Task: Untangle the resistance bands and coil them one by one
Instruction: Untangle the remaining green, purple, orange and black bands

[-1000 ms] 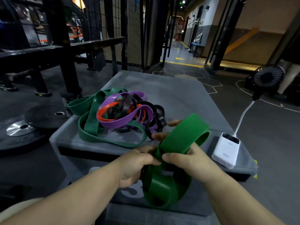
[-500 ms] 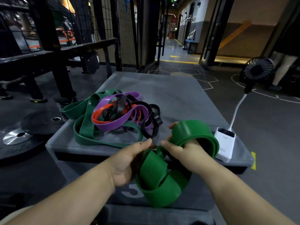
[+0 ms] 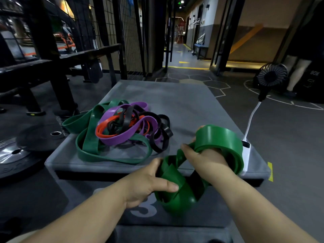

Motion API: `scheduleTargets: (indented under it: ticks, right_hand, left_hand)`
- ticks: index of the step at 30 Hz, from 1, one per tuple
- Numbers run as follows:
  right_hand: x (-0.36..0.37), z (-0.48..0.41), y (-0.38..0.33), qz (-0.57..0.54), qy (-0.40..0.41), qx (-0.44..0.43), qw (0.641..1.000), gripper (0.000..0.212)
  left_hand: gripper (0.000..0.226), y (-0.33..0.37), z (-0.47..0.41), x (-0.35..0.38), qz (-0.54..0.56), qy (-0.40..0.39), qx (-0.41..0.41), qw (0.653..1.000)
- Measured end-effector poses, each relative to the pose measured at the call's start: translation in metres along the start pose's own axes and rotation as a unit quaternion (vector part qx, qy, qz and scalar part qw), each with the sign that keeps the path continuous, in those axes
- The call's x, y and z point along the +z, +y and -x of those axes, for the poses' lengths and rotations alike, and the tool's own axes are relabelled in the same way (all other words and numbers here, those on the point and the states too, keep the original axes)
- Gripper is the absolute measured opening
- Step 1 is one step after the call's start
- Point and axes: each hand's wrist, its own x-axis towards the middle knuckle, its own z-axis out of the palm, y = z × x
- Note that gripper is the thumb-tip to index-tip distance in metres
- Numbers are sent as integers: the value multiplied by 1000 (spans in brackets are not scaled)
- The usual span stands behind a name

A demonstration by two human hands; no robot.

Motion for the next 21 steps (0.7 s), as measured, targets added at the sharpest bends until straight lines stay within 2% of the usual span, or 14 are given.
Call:
scheduleTargets:
  ticks: [3,8,12,16,21]
  right_hand:
    - [-5,-3,-1,-53,28,2,998,34]
    - [-7,-6,2,-141,74,-13,987,26]
    - [-6,-7,3,-184,95,-3,978,29]
    - [-10,-14,7,-229,106,32,967,26]
    - [-20,-21,10,-335,119,76,931,45]
  left_hand:
    - [60,-3,0,2,30,14,-2,999]
    - [39,0,-2,7,197,106,24,974]
    - [62,0,-4,10,199,129,56,970]
    - [65,-3,-2,7,191,57,59,978]
    - [65,0,3,11,238,-40,62,968]
